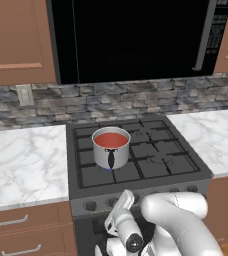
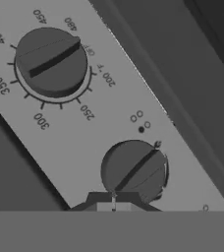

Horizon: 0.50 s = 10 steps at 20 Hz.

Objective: Wait until the marinara sauce is simmered to a deep red color and then turn off the stove.

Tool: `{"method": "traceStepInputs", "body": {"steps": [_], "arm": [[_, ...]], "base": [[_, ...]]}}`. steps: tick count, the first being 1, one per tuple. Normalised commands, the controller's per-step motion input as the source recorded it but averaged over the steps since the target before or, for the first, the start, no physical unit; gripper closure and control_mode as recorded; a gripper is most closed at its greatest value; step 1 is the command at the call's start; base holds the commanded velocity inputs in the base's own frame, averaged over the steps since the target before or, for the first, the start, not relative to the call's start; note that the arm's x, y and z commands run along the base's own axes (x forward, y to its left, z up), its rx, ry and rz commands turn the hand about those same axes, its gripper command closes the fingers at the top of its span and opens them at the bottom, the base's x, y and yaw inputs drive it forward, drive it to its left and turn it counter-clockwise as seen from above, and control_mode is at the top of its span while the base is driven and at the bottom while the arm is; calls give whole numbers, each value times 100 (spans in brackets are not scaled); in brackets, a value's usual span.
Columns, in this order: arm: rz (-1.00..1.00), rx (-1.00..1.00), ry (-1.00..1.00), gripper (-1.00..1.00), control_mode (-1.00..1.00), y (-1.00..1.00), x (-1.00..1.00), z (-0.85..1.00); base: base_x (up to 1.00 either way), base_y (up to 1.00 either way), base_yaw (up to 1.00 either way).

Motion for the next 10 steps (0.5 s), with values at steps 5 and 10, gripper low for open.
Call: {"method": "traceStepInputs", "body": {"steps": [5, 10], "arm": [[-9, 11, 0, 100, -100, -4, -1, 0], [-1, 4, 0, 100, -100, 0, 0, 0]], "base": [[0, 0, 0], [0, 0, 0]]}}
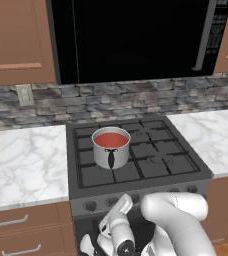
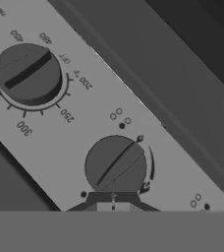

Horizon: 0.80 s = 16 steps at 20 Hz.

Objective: Wait until the marinara sauce is simmered to a deep red color and then turn off the stove.

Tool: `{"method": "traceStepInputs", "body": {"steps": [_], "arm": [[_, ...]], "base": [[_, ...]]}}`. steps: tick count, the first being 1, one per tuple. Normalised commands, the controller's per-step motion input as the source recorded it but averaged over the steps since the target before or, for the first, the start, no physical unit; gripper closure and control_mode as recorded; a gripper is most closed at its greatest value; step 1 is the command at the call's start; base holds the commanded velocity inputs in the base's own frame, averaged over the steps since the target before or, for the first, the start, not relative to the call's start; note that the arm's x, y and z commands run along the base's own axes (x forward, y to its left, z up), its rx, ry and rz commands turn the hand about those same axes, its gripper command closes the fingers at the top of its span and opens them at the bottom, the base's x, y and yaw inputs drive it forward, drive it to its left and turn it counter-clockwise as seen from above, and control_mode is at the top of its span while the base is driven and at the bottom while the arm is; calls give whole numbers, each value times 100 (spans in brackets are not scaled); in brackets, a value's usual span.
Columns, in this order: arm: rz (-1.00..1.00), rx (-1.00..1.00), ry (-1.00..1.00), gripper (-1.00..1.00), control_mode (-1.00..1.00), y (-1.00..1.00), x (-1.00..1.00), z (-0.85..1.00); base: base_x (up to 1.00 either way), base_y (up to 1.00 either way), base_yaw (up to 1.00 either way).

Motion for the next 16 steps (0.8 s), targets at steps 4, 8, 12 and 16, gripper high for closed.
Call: {"method": "traceStepInputs", "body": {"steps": [4, 8, 12, 16], "arm": [[-1, 12, 0, 100, -100, -8, -1, 1], [-4, 22, 0, 100, -100, -10, -8, 3], [-4, 23, -3, 100, -100, -4, -8, 4], [0, 0, 0, 100, -100, 0, 0, 0]], "base": [[0, 0, 0], [0, 0, 0], [0, 0, 0], [0, 0, 0]]}}
